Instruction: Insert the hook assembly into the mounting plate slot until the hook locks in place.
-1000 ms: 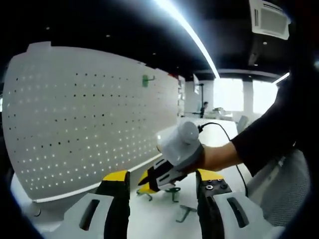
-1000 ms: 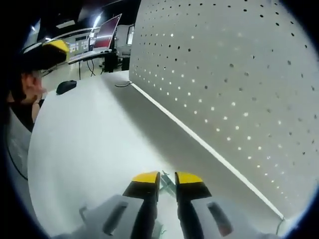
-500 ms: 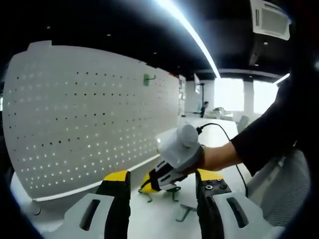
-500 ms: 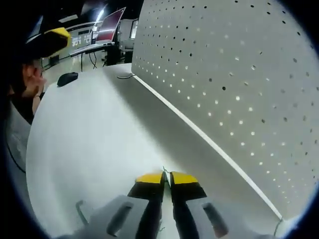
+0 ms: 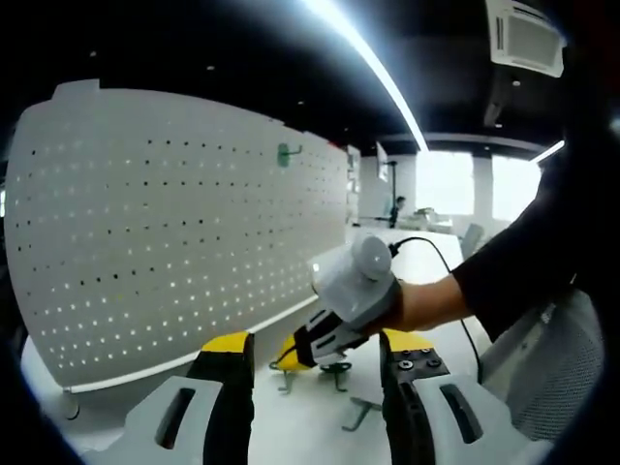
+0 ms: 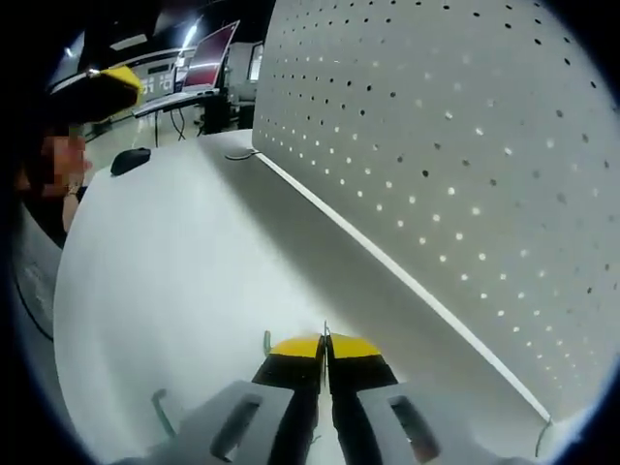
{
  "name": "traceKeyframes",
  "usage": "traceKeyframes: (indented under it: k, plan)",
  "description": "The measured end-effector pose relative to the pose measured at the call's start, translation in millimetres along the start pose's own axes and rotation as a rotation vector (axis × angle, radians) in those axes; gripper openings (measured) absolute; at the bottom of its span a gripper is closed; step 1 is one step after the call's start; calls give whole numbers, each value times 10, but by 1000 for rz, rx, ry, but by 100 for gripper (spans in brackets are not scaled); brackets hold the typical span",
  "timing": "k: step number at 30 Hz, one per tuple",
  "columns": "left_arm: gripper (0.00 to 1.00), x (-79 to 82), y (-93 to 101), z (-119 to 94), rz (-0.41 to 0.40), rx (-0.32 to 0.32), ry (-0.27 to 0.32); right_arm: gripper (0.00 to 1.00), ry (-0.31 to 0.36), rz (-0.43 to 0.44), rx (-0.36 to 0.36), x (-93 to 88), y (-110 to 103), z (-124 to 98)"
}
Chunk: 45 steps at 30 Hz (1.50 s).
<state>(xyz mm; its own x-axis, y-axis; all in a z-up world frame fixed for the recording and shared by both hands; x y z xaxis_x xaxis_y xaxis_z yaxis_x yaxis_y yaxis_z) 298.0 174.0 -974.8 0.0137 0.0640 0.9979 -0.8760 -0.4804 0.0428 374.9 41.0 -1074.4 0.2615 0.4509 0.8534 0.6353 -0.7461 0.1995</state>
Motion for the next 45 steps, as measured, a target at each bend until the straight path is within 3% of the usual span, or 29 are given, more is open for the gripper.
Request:
traceKeyframes:
  k: [9, 27, 33, 45]
  plan:
    - [52, 2, 9, 2, 6, -2, -2, 0, 67, 59, -26, 125, 44, -130]
    - [46, 32, -63, -24, -7, 46, 10, 0, 260, 117, -48, 611, -73, -473]
    - [42, 49, -103, -40, -38, 75, 22, 0, 326, 140, -38, 778, -174, -599]
    - [28, 52, -184, -80, -167, 127, 45, 0, 398, 202, -27, 887, -300, -717]
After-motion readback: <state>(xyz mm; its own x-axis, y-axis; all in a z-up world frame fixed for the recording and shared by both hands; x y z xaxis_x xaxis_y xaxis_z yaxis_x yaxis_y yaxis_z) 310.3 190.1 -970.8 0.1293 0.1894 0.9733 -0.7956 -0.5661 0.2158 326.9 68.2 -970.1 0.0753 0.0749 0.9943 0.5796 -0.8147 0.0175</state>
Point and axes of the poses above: the point that each gripper's makers call its tool centre point, and the gripper's own axes: z roughly forward along the fingers, y roughly to its right, x roughly out of its top, the point moved 6 cm from there along -z, roughly backward along the fingers, and after that the axes turned 12 degrees about y, right-handed, at the moved point
